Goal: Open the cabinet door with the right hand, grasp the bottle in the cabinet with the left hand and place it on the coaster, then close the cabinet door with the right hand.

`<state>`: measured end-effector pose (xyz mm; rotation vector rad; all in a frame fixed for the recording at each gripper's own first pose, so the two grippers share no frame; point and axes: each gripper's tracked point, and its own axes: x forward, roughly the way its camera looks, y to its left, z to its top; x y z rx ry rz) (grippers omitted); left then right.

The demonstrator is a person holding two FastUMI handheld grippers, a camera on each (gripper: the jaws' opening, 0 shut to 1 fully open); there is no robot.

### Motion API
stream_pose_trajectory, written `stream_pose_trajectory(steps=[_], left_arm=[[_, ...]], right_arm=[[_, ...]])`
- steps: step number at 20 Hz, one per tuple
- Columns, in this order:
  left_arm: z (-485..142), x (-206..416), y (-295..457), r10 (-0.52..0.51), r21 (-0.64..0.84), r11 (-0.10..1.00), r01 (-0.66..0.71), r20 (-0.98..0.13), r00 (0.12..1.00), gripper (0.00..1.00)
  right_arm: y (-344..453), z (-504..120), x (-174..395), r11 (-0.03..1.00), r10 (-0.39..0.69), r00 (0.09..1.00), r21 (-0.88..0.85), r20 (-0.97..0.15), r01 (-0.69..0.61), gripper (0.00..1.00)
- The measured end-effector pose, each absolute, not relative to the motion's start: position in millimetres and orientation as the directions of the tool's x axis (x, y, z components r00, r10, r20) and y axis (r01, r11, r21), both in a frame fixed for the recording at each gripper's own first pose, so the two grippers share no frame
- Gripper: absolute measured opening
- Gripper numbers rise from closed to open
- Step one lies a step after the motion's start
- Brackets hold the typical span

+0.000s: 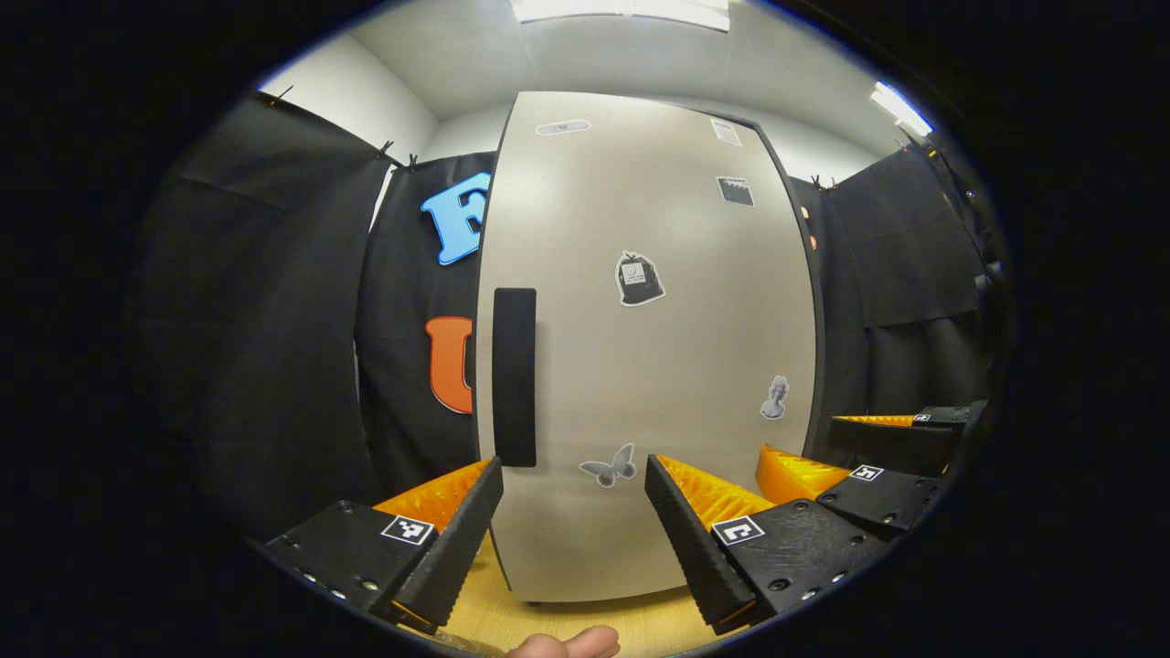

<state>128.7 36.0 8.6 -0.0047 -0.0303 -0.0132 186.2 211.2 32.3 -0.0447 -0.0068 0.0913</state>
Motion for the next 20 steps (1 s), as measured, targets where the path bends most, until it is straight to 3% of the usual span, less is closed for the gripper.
stream_pose_trajectory(steps=[7,13,20], left_arm=[[20,129,39,-0.014,0.004,1.000,0.014,0.067,0.998,0.94],[4,135,45,0.018,0.019,1.000,-0.018,-0.017,1.000,0.94],[1,136,39,-0.015,-0.007,1.000,0.015,-0.018,1.000,0.94]], right_arm=[[217,43,192,0.994,0.105,0.994,-0.020,0.040,-0.104,0.97],[212,29,192,0.997,0.078,0.997,-0.024,0.002,-0.078,0.96],[209,25,192,0.997,0.075,0.997,-0.006,-0.004,-0.075,0.95]])
